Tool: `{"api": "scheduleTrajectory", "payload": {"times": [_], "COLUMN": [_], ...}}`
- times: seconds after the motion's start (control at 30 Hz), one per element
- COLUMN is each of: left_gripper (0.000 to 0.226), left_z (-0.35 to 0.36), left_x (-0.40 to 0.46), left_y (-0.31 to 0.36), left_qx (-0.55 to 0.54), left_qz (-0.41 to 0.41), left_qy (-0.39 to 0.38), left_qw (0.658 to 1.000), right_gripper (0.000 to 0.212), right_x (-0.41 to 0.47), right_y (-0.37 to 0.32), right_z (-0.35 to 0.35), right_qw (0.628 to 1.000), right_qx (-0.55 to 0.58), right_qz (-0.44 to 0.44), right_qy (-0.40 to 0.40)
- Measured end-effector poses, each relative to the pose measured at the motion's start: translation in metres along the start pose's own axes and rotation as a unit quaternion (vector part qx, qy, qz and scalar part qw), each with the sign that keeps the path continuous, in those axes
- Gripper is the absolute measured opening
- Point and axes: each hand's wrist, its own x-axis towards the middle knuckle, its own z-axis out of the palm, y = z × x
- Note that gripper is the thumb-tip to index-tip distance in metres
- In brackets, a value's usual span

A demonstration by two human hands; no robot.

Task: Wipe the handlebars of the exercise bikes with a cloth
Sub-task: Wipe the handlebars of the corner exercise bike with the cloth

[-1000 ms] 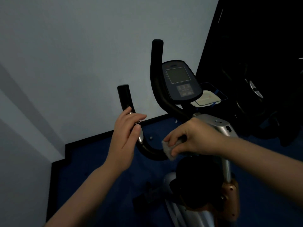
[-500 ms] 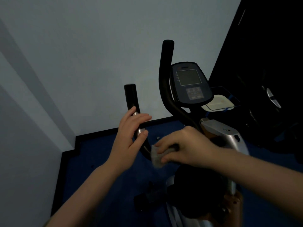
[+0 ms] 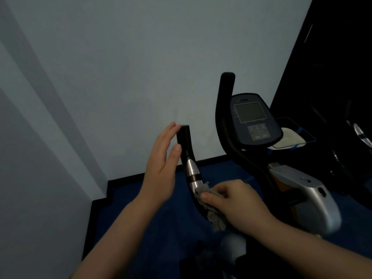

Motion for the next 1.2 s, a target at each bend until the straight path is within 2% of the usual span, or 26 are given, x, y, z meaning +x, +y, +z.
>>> {"api": "scheduleTrajectory", "payload": {"times": [0.17,0.3,0.4,0.6,0.73,0.8,0.87,1.0,1.1,1.2], "left_gripper": [0.040,0.036,0.036,0.035,0.034,0.034,0.035,0.035,0.035,0.035], "left_z": [-0.004,-0.014,-0.016,-0.018,-0.016,-0.016,-0.018,-0.020,-0.019,-0.020], "left_x": [0.011,0.021,0.027,0.027,0.029,0.030,0.029,0.026,0.028,0.033], "left_y": [-0.005,-0.008,-0.009,-0.013,-0.012,-0.011,-0.013,-0.015,-0.013,-0.009], "left_qx": [-0.001,-0.013,-0.025,-0.049,-0.054,-0.056,-0.055,-0.056,-0.065,-0.056], "left_qz": [0.009,0.031,0.036,0.032,0.038,0.039,0.036,0.031,0.020,0.020], "left_qy": [-0.042,-0.037,-0.038,-0.056,-0.048,-0.047,-0.055,-0.066,-0.070,-0.068], "left_qw": [0.999,0.999,0.998,0.997,0.997,0.997,0.996,0.996,0.995,0.996], "right_gripper": [0.020,0.010,0.007,0.010,0.009,0.003,0.005,0.019,0.018,0.010], "right_x": [0.003,0.041,0.064,0.020,0.056,0.064,0.053,0.017,0.039,0.072], "right_y": [-0.006,-0.040,-0.053,-0.026,-0.048,-0.056,-0.048,-0.022,-0.035,-0.053], "right_z": [0.008,0.012,0.006,0.013,0.006,0.008,0.012,0.019,0.015,0.009], "right_qw": [0.978,0.960,0.954,0.973,0.970,0.959,0.957,0.982,0.978,0.962], "right_qx": [0.197,0.254,0.267,0.219,0.206,0.240,0.259,0.171,0.176,0.212], "right_qz": [0.031,0.003,-0.021,-0.008,-0.017,-0.031,-0.024,0.013,0.002,-0.047], "right_qy": [0.052,0.115,0.132,0.077,0.128,0.144,0.125,0.080,0.113,0.168]}}
